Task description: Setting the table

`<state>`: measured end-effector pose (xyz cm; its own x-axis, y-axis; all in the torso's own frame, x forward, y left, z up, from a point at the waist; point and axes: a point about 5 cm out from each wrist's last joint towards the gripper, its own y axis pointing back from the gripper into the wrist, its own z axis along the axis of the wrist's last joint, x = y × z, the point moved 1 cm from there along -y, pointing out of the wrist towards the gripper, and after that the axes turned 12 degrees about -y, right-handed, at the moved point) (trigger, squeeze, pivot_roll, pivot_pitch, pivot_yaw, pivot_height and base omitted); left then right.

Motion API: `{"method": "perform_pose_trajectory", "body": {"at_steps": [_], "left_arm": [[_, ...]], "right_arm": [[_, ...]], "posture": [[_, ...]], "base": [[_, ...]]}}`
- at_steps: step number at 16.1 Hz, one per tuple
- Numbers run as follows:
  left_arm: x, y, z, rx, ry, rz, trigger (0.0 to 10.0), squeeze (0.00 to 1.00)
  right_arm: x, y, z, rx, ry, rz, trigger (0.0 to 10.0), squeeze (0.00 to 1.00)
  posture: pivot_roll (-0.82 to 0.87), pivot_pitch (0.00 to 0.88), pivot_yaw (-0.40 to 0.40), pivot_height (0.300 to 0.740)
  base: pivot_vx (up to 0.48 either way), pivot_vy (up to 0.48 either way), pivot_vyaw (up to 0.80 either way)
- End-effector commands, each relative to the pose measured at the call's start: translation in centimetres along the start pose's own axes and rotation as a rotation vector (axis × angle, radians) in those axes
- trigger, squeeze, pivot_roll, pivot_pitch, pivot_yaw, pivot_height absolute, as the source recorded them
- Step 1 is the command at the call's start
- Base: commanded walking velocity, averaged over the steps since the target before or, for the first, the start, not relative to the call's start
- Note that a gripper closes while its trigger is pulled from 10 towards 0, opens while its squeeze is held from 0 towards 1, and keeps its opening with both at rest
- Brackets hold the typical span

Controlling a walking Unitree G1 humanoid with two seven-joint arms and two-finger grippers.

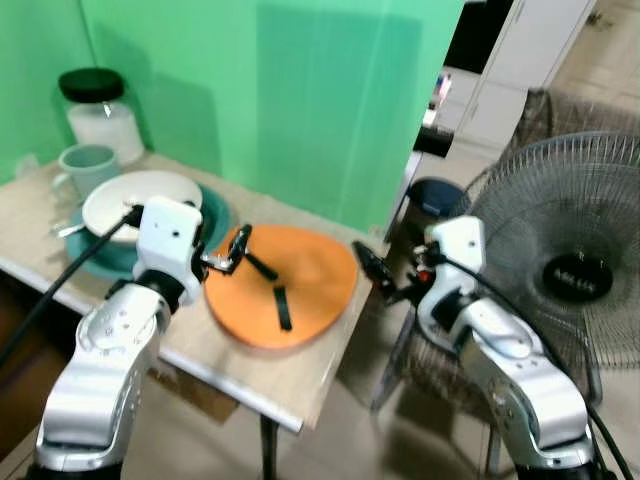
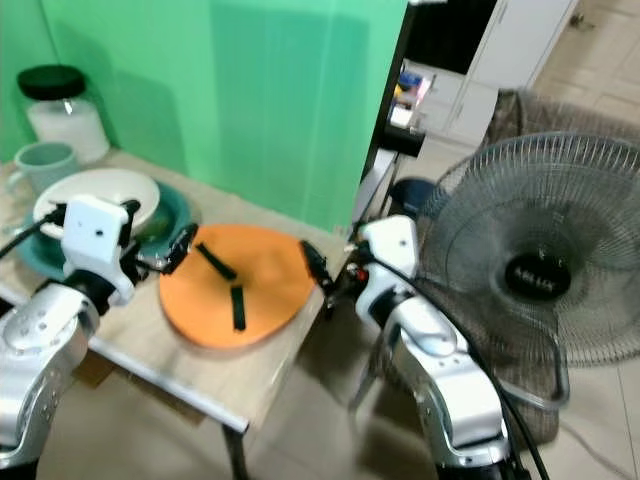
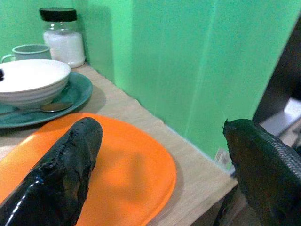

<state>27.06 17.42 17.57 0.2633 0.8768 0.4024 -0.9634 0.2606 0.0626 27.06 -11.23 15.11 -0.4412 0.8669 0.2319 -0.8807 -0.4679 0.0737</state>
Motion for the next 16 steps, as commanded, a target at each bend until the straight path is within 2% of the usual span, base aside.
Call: {"method": "perform_pose_trajectory", "body": {"at_steps": [1,2,6,10,14,16], "left_arm": [[-0.6,-0.2,0.3,-0.012,-0.009,-0.037,10.0,0.0],[-0.7,-0.2,0.3,-0.014,-0.014,-0.055,10.0,0.0],[-1.5,-0.2,-0.3,-0.017,-0.075,-0.18,10.0,0.0],[-1.2,-0.7,-0.6,-0.023,-0.132,-0.249,10.0,0.0],[-1.5,0.1,-3.1,0.058,-0.18,-0.37,10.0,0.0],[-1.7,0.8,-5.3,0.13,-0.196,-0.389,10.0,0.0]], "right_arm": [[-0.8,0.3,-0.1,0.002,-0.008,-0.029,10.0,0.0],[-1.1,0.3,-0.4,0.007,-0.061,-0.047,10.0,0.0],[-2.1,0.2,-0.4,0.032,-0.103,-0.06,10.0,0.0],[-3.0,-0.7,-0.6,0.082,-0.139,-0.05,10.0,0.0],[-3.6,-1.8,-1.3,0.129,-0.195,-0.049,10.0,0.0],[-3.6,-2.6,-1.7,0.141,-0.158,-0.051,10.0,0.0]], "posture": [[0.15,0.0,-0.078,0.74],[0.15,0.0,-0.078,0.74],[0.13,0.0,-0.067,0.74],[0.12,0.0,-0.039,0.74],[0.1,0.0,-0.017,0.74],[0.1,0.0,-0.024,0.74]], "base": [[0.311,0.0,0.0],[0.292,0.0,0.0],[0.06,0.0,0.0],[0.0,0.0,0.0],[0.0,0.0,0.0],[0.0,0.0,0.0]]}}
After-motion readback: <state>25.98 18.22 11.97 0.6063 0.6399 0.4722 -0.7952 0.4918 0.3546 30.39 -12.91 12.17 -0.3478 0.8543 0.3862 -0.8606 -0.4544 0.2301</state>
